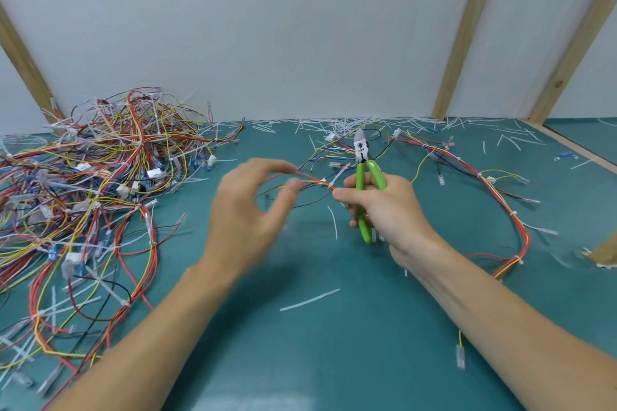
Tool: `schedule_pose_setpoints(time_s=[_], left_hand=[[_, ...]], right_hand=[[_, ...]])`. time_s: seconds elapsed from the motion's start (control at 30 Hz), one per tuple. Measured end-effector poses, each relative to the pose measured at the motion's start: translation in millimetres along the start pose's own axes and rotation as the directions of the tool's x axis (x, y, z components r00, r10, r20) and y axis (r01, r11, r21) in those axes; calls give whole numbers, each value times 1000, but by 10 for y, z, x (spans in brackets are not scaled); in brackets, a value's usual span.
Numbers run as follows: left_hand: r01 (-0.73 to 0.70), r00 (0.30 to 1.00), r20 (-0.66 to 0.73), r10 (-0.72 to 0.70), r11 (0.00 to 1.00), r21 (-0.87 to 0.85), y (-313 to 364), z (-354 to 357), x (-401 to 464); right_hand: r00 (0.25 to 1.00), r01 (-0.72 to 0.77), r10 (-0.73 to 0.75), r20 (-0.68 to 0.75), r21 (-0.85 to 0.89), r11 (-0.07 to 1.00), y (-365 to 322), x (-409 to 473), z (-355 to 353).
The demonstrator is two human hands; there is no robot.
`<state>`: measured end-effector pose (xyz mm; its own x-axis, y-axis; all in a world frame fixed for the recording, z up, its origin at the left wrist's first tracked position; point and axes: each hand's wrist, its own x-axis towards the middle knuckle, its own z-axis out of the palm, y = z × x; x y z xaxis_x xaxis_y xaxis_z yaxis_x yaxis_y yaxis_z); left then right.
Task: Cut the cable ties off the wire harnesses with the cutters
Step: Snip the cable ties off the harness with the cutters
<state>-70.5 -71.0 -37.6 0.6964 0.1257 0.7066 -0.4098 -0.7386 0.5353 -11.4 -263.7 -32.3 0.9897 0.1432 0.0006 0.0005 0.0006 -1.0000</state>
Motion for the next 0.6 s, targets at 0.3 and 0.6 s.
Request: schedule_pose_setpoints(time_s=[0.3, 0.6], left_hand=[[93, 952, 302, -45, 985, -146, -50, 102, -54], [301, 931, 289, -225, 918, -257, 8, 99, -51]], right_hand=[[980, -41, 37, 195, 16, 999, 33, -101, 99], [969, -89, 82, 233, 22, 996, -23, -86, 53]])
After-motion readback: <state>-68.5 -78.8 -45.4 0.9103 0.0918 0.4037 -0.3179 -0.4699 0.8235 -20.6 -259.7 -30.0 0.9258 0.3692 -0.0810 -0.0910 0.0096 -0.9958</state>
